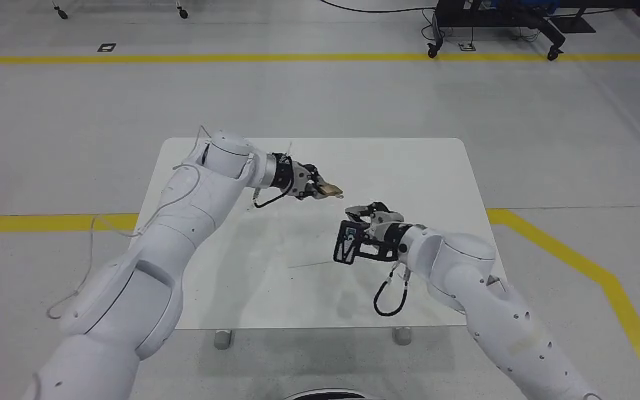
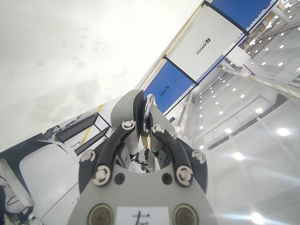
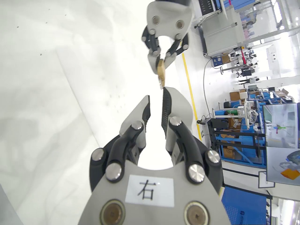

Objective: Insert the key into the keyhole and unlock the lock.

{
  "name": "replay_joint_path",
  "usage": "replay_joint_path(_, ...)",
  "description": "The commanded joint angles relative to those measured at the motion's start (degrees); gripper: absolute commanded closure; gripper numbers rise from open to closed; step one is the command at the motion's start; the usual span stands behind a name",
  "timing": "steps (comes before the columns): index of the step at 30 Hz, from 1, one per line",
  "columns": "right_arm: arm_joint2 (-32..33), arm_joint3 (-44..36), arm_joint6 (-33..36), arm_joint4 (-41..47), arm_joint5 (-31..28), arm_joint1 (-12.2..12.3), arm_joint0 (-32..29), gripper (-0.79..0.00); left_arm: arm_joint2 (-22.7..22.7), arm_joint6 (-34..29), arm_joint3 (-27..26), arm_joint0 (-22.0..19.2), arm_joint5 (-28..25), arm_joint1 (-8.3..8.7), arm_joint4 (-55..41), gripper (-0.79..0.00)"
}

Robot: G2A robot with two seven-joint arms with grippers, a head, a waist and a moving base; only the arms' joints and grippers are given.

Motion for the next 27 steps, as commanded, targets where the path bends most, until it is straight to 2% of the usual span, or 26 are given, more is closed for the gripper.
replay_joint_path(1,-0.13,0.73,0.81,0.59,-2.06,0.02,0.44,0.000,-0.16,0.80,-1.19,0.16,-1.08,0.18,0.92,0.000)
replay_joint_path(8,-1.42,2.88,2.89,2.36,-7.14,-0.13,3.13,0.000,-0.95,6.44,-7.75,1.92,-6.24,1.32,6.36,0.000)
replay_joint_path(13,-3.12,4.41,4.80,2.68,-7.38,-0.54,5.33,0.000,-2.03,5.66,-12.24,4.05,-8.70,2.56,9.14,0.000)
replay_joint_path(27,-6.25,7.69,8.68,5.56,-6.15,-1.62,9.29,0.000,-4.43,2.06,-19.68,7.63,-9.65,4.99,14.63,0.000)
